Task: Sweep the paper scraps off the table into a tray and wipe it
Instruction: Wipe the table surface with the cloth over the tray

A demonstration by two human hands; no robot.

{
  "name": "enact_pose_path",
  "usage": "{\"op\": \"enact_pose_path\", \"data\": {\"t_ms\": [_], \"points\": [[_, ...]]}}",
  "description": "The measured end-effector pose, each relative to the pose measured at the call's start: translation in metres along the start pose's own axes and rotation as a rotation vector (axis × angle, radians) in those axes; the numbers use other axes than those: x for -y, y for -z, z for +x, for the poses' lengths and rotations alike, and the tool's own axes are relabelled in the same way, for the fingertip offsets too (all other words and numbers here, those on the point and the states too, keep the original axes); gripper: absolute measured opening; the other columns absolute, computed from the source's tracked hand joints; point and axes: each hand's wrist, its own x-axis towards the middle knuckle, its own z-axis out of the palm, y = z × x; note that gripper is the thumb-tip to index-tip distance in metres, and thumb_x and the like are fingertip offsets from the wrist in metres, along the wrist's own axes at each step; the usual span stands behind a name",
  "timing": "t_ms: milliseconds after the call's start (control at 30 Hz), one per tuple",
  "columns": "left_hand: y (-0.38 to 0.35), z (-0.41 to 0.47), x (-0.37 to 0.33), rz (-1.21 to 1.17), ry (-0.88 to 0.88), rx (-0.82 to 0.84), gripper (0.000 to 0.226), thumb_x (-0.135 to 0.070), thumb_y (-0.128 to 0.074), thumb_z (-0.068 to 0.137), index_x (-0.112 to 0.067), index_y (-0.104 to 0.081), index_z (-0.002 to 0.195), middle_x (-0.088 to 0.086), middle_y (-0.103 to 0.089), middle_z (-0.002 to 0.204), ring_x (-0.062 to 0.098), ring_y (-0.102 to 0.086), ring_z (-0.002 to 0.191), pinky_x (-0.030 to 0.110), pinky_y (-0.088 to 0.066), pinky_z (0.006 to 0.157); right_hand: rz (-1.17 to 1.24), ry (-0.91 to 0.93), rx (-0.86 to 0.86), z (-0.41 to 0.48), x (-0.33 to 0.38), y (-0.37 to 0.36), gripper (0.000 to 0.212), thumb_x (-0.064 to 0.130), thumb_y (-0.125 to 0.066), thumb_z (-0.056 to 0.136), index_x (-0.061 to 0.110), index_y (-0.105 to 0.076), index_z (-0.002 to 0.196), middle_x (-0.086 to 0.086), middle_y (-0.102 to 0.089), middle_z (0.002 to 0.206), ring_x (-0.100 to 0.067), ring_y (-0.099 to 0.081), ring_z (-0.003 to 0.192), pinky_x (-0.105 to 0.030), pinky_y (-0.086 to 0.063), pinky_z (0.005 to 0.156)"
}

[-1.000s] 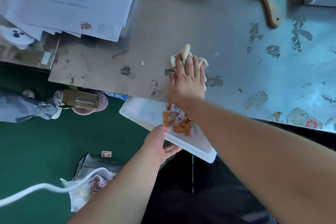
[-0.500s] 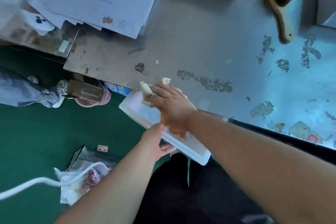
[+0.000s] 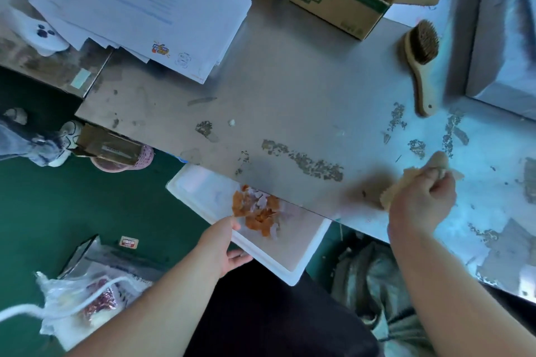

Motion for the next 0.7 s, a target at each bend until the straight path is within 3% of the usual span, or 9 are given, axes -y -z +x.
{"op": "enact_pose_path", "data": {"t_ms": [67,100,133,200,333,467,600,700], "points": [[-0.005,0.001,0.0,-0.017,-0.001,0.001,0.029,-0.011,-0.063,0.089,-0.006,-0.057,0.118,0.024,-0.059,0.125,0.042,-0.068,0.105,0.054,-0.065,0.072,-0.197,0.03,0.111,0.025,-0.02,-0.016,0.051,0.049,-0.029,0.102,0.02,-0.062,0.127,-0.014,-0.061,0.126,-0.032,-0.057,0.116,-0.05,-0.044,0.107],[-0.008,0.002,-0.001,-0.025,0.0,-0.002,0.029,-0.011,-0.063,0.089,-0.007,-0.057,0.118,0.024,-0.058,0.125,0.042,-0.068,0.106,0.055,-0.065,0.074,-0.341,0.073,0.179,0.032,-0.026,-0.026,0.05,0.046,-0.03,0.105,0.023,-0.055,0.141,-0.015,-0.053,0.141,-0.033,-0.047,0.131,-0.049,-0.031,0.117],[-0.011,0.001,-0.002,-0.035,0.0,-0.006,0.028,-0.011,-0.063,0.09,-0.008,-0.057,0.117,0.023,-0.058,0.124,0.042,-0.068,0.106,0.055,-0.064,0.076,-0.449,0.132,0.223,0.037,-0.028,-0.038,0.049,0.042,-0.031,0.107,0.024,-0.048,0.149,-0.016,-0.044,0.152,-0.033,-0.036,0.141,-0.046,-0.019,0.122],[-0.013,0.0,-0.003,-0.04,-0.004,-0.007,0.022,-0.011,-0.061,0.091,-0.01,-0.056,0.113,0.022,-0.059,0.121,0.04,-0.067,0.107,0.055,-0.063,0.081,-0.5,0.25,0.275,0.044,-0.016,-0.063,0.047,0.036,-0.034,0.107,0.025,-0.043,0.153,-0.015,-0.035,0.158,-0.031,-0.025,0.148,-0.044,-0.007,0.124],[-0.017,0.002,-0.006,-0.037,0.001,-0.018,0.012,-0.01,-0.06,0.094,-0.014,-0.057,0.106,0.018,-0.058,0.115,0.038,-0.064,0.111,0.057,-0.061,0.09,-0.509,0.416,0.365,0.077,0.027,-0.119,0.05,0.037,-0.033,0.105,0.027,-0.043,0.152,-0.013,-0.038,0.157,-0.031,-0.025,0.149,-0.044,-0.005,0.124],[-0.019,0.001,-0.006,-0.038,0.008,-0.023,0.008,-0.009,-0.058,0.096,-0.013,-0.058,0.103,0.016,-0.062,0.106,0.034,-0.066,0.103,0.057,-0.059,0.094,-0.544,0.519,0.451,0.1,0.07,-0.166,0.052,0.039,-0.03,0.103,0.029,-0.042,0.152,-0.008,-0.037,0.158,-0.03,-0.026,0.147,-0.041,-0.007,0.125],[-0.018,0.001,-0.007,-0.047,0.005,-0.033,0.019,-0.01,-0.06,0.094,-0.012,-0.062,0.112,0.016,-0.069,0.111,0.033,-0.07,0.102,0.055,-0.063,0.086,-0.516,0.727,0.574,0.086,0.101,-0.208,0.047,0.039,-0.031,0.102,0.029,-0.048,0.145,-0.005,-0.043,0.151,-0.029,-0.031,0.142,-0.041,-0.019,0.12],[-0.018,-0.002,-0.008,-0.058,0.001,-0.032,0.014,-0.009,-0.058,0.095,-0.013,-0.061,0.108,0.015,-0.068,0.107,0.032,-0.07,0.099,0.056,-0.062,0.088,-0.515,0.905,0.697,0.045,0.114,-0.23,0.047,0.038,-0.033,0.102,0.026,-0.049,0.144,-0.008,-0.046,0.148,-0.03,-0.034,0.14,-0.043,-0.022,0.119]]}}
